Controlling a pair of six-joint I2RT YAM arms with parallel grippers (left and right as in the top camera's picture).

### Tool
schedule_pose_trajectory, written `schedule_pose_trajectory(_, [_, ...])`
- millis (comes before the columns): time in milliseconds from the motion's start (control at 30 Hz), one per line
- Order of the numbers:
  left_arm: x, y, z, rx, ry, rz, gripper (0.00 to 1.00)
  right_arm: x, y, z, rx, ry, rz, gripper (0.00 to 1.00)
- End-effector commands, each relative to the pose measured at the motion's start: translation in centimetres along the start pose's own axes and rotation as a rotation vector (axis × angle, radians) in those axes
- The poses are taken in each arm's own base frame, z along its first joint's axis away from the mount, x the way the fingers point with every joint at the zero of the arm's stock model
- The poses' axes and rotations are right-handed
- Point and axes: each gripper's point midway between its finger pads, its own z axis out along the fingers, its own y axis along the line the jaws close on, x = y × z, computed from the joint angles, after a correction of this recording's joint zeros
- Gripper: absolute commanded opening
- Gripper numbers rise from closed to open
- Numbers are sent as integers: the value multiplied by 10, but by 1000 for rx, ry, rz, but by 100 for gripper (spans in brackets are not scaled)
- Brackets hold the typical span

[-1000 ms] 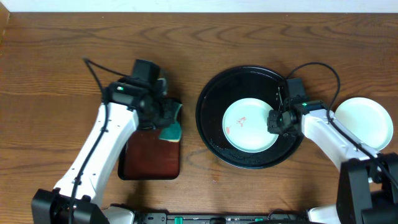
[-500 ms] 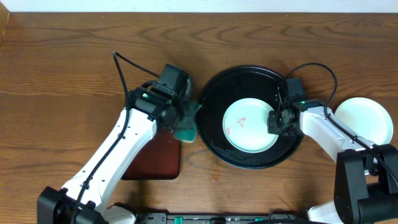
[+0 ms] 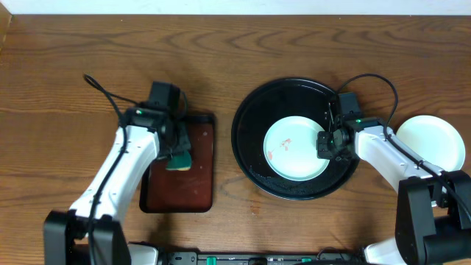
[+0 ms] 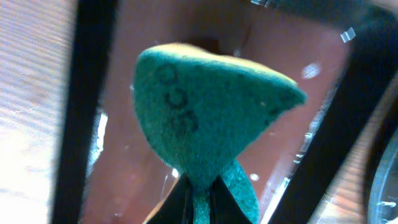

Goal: Clean dirty plates on tray and stack at the side
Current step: 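Grasp the green sponge with the left gripper and lift it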

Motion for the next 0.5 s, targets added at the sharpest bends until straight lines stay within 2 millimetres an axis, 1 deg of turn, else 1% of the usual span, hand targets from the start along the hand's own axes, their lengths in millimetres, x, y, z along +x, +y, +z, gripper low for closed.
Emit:
schedule_pose_trajectory(0, [14, 0, 20, 18, 61, 23, 7, 21, -1, 17, 10, 79, -45, 1])
schedule_pose_trajectory(167, [9, -3, 38, 18, 59, 26, 7, 21, -1, 17, 10, 81, -45, 1])
schedule_pose_trajectory(333, [16, 0, 56, -8, 115, 26, 7, 21, -1, 17, 10, 81, -45, 1])
schedule_pose_trajectory(400, [20, 1, 57, -13, 136, 26, 8, 21, -1, 17, 10, 81, -45, 1])
schedule_pose_trajectory(467, [19, 1, 51, -17, 145, 26, 7, 21, -1, 17, 10, 81, -45, 1])
